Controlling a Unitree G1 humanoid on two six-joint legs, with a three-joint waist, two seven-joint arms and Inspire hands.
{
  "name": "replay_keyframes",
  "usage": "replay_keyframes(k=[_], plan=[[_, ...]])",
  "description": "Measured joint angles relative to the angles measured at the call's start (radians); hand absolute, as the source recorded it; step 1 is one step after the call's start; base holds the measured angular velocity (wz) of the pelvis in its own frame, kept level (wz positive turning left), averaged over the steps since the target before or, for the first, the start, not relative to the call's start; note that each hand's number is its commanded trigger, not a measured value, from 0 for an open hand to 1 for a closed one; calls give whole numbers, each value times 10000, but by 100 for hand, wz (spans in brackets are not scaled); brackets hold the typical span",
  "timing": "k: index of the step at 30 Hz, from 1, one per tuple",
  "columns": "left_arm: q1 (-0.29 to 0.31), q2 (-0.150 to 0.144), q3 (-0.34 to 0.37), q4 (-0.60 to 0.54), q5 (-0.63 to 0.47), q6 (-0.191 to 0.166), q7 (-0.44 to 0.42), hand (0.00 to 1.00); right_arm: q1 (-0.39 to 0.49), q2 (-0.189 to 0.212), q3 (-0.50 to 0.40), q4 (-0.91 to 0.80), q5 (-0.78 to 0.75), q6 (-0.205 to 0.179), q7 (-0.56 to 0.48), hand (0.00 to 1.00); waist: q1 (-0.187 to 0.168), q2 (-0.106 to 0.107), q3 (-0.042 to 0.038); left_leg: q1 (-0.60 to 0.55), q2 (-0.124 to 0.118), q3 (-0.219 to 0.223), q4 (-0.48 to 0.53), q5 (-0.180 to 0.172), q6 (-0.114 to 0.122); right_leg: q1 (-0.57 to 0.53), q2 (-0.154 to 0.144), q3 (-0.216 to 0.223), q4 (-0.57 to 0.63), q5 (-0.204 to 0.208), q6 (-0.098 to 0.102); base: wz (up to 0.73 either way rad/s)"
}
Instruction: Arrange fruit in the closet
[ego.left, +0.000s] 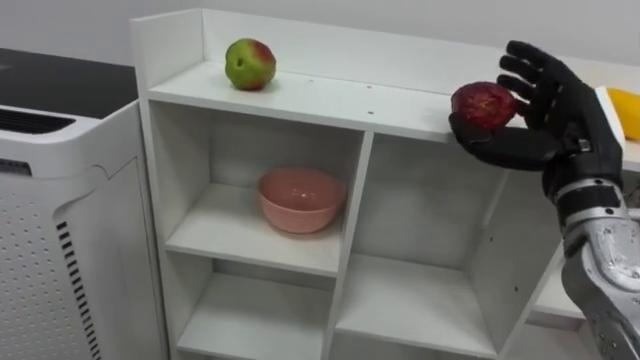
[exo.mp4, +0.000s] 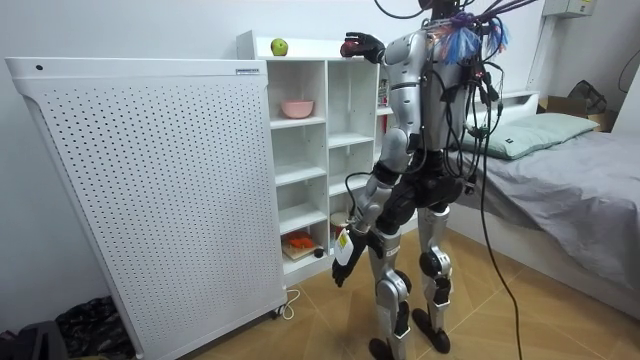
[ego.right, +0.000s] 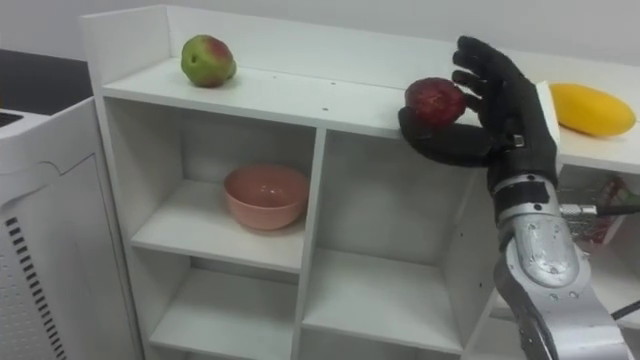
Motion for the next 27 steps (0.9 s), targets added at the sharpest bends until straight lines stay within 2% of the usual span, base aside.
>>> replay_keyframes(k=[14, 27], plan=[[71, 64, 169, -310, -6, 96, -87, 0, -421, -443, -14, 499, -1, 62, 628, 100, -33, -73, 28, 22, -4, -71, 8, 0, 0, 82, 2, -73, -10, 0, 0, 1], [-209, 66, 161, -316, -52, 89, 0, 0, -420, -478, -36, 406, 126, 48, 621, 100, -56, -22, 68, 34, -3, 12, 7, 0, 0, 61, 5, 101, -10, 0, 0, -1]])
